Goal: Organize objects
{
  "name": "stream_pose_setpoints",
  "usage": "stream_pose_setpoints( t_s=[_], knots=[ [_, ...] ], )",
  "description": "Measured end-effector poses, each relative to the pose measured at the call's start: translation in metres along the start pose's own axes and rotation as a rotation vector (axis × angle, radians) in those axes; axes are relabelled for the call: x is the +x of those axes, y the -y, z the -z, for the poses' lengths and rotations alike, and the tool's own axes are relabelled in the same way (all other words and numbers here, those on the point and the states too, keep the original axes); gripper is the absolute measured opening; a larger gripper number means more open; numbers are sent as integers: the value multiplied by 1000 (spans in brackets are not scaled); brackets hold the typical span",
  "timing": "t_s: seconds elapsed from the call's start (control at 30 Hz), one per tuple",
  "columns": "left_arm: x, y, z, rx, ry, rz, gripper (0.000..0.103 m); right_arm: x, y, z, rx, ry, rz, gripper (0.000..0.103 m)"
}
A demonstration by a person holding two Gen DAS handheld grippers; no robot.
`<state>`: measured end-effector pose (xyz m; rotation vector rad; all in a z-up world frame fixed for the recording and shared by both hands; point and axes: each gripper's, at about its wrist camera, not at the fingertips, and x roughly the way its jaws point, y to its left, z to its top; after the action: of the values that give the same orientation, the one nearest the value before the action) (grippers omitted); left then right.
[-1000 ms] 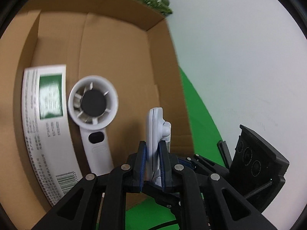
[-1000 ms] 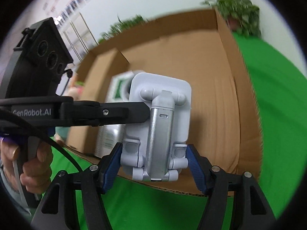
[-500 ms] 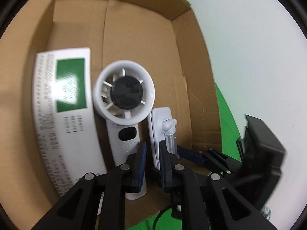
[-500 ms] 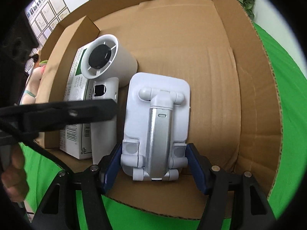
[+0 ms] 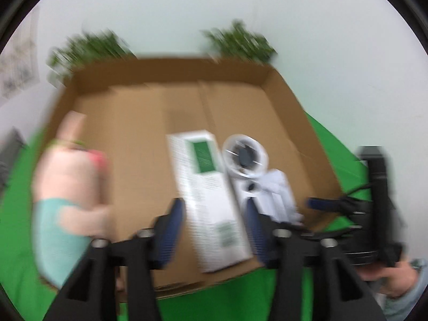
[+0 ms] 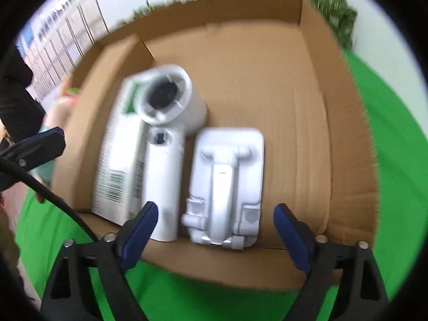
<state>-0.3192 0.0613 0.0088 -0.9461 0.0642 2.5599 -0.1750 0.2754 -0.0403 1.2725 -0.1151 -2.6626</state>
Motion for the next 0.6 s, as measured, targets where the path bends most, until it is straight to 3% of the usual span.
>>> stream_pose_setpoints(
  t_s=[0.07,0.17,0.27,0.33,0.5,0.6],
  knots=[
    [-16,-9,12,5,85,-78,77,-21,-11,10,-34,102,19,102],
    [-27,-21,32,-18,197,-208,100,-41,-27,30,-55,272,93,102],
    [-26,-32,52,-51,232,-288,102,-34,-34,39,-36,369,152,102],
    [-15,-33,62,-34,217,-333,102,-20,-30,23,-28,398,192,102],
    [7,-13,76,76,226,-507,103,6,-36,-5,1,366,215,102],
    [7,-12,78,65,227,-501,103,7,-37,3,13,319,223,102]
  ],
)
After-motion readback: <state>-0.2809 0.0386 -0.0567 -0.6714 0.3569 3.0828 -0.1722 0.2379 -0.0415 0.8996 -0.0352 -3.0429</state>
